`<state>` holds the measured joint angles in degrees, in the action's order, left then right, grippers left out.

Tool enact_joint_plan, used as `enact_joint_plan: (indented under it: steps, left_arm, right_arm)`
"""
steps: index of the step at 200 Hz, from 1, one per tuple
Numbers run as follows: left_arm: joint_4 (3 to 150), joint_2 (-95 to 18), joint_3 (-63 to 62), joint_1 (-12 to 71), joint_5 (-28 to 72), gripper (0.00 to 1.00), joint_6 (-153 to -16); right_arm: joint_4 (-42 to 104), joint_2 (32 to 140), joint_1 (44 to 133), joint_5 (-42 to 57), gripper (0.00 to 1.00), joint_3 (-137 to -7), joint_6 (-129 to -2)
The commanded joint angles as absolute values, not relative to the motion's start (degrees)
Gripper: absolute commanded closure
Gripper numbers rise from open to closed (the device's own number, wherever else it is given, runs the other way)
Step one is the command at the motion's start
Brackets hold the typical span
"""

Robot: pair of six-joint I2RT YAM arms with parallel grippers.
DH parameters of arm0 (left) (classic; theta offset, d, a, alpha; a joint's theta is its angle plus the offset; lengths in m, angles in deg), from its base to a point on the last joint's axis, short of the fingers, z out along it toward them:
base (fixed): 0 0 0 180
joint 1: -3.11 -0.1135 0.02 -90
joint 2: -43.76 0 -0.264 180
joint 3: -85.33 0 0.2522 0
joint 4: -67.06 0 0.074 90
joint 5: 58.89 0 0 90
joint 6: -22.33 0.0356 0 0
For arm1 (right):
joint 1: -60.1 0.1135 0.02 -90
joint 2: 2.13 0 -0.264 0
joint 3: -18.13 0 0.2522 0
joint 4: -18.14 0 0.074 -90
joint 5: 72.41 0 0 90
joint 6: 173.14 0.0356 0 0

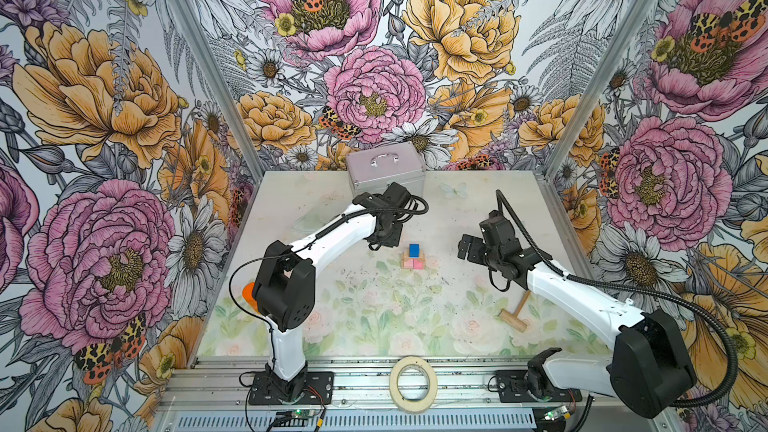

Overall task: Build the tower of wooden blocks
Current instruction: 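Lift the yellow cylinder and carry it over the blue cube with the left gripper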

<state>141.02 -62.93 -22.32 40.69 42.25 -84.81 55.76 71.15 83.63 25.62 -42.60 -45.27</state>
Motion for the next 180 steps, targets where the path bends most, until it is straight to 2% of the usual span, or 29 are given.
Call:
enact_joint_plan:
  steps: [1,180]
  left_arm:
    - [144.19,-61.38,-25.65,42.23,41.38,1.0,-82.18]
    - [148.03,-65.87,-34.42,49.68,38.49,1.0,-80.94]
  right_arm:
    - [54.38,70.71,83.17,25.39,0.01,-41.61,-45.26]
    - [53.09,69.61,82.06,23.99,0.01,-39.6,-45.26]
